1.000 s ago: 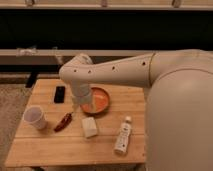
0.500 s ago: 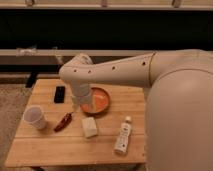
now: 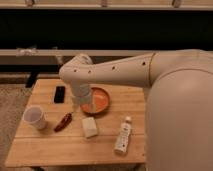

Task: Place the bottle in the ceramic bowl

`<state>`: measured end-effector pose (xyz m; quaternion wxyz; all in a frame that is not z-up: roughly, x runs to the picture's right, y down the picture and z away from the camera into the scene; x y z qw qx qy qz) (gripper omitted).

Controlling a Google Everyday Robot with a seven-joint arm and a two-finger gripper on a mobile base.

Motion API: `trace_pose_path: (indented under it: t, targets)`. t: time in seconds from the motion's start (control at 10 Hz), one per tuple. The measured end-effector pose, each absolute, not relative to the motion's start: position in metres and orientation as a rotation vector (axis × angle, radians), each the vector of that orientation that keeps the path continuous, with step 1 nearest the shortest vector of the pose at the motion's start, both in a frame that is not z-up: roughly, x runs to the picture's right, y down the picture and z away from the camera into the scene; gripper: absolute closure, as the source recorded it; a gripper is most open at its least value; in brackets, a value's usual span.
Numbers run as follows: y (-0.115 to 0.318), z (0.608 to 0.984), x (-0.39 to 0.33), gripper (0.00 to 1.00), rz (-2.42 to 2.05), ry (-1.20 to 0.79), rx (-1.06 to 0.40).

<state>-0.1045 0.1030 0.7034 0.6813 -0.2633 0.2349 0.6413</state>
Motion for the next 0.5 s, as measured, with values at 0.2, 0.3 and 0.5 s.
trace_pose_path:
  t: [0.2,0.3,0.5]
  targets:
    - [0.103,0.71,-0.101,0.35,1.447,0.558,-0.582]
    - [0.104,0.719,-0.091,0.35,1.474,0.582,-0.572]
    - [0.108,0.732,-0.054,0.35,1.53,0.633,-0.548]
